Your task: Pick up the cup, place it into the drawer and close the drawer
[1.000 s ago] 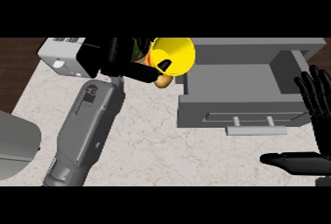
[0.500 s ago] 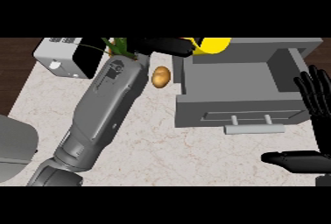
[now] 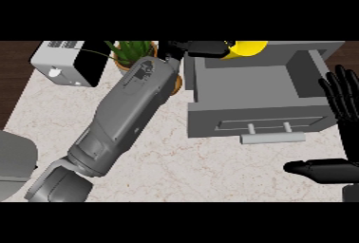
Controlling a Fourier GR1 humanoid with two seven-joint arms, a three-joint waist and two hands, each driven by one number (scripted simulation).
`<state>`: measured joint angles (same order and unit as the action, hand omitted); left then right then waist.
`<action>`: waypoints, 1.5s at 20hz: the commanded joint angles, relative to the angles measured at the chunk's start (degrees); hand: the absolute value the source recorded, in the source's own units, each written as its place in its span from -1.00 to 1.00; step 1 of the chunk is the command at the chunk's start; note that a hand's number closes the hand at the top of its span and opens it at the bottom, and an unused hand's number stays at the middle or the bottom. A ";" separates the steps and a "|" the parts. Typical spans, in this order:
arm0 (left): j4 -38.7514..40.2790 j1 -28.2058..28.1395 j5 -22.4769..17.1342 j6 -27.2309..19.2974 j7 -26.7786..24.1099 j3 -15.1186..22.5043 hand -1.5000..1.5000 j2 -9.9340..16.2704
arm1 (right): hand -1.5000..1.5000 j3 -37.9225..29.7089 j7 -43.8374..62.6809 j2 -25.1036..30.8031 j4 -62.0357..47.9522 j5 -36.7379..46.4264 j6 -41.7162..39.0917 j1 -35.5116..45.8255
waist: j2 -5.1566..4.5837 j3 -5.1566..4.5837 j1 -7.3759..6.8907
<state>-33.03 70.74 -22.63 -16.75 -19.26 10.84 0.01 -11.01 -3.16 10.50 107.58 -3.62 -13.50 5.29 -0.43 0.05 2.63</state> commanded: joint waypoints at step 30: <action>-1.23 0.12 -15.24 -15.36 -1.62 27.04 -1.00 -0.01 | 1.00 -0.05 4.46 0.87 0.53 -12.71 -6.97 3.12 | -0.02 -0.02 0.98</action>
<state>-29.20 71.54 -35.39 -29.27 -19.88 37.04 0.00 -11.22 -1.51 10.82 107.31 -12.39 -18.70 7.48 -0.79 0.05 4.34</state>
